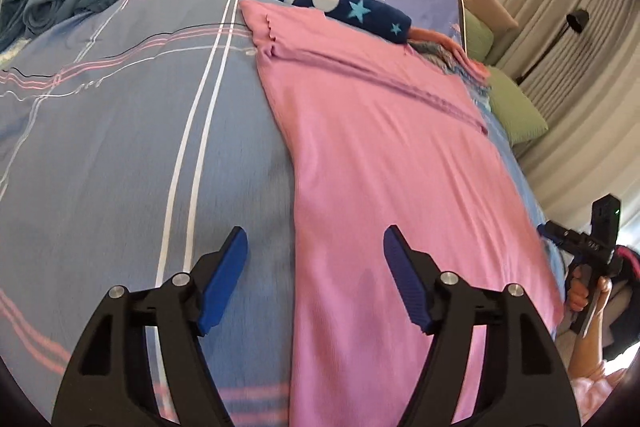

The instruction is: Fold small clothes

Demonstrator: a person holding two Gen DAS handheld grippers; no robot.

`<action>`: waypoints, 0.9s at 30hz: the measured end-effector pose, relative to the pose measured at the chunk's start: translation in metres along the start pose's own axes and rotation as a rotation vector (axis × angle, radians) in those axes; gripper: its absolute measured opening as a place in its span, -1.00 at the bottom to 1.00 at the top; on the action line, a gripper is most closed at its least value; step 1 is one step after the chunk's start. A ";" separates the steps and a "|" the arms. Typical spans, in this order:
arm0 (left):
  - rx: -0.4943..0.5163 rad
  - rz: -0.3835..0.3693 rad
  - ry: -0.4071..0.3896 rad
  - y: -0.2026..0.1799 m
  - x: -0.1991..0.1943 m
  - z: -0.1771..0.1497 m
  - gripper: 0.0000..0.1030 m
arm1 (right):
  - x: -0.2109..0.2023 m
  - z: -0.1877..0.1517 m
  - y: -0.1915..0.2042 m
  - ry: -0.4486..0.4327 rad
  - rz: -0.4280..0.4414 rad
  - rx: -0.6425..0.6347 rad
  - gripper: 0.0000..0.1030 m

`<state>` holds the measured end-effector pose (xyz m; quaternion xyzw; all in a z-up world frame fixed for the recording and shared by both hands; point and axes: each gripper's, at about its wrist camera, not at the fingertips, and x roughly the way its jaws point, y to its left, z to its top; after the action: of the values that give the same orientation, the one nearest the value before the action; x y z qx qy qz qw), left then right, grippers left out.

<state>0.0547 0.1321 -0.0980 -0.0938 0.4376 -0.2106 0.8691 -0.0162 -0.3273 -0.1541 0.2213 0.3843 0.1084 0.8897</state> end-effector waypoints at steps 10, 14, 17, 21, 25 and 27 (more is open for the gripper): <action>0.083 -0.013 0.039 -0.012 -0.047 -0.071 0.38 | -0.047 -0.078 0.005 0.009 0.065 0.013 0.06; 0.075 -0.057 0.061 -0.011 -0.062 -0.090 0.38 | -0.065 -0.101 -0.004 0.019 0.143 0.092 0.11; 0.057 -0.076 0.076 -0.009 -0.068 -0.098 0.38 | -0.066 -0.108 -0.007 0.020 0.182 0.123 0.15; 0.066 -0.090 0.068 -0.009 -0.068 -0.104 0.38 | -0.055 -0.099 -0.004 0.014 0.260 0.106 0.36; 0.067 -0.095 0.013 -0.011 -0.063 -0.101 0.01 | -0.038 -0.081 -0.005 0.009 0.281 0.166 -0.90; 0.008 -0.114 0.030 -0.006 -0.055 -0.097 -0.92 | -0.031 -0.080 -0.014 0.012 0.310 0.274 -0.94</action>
<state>-0.0531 0.1535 -0.1147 -0.1119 0.4436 -0.2629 0.8495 -0.0956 -0.3257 -0.1894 0.3960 0.3619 0.1919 0.8218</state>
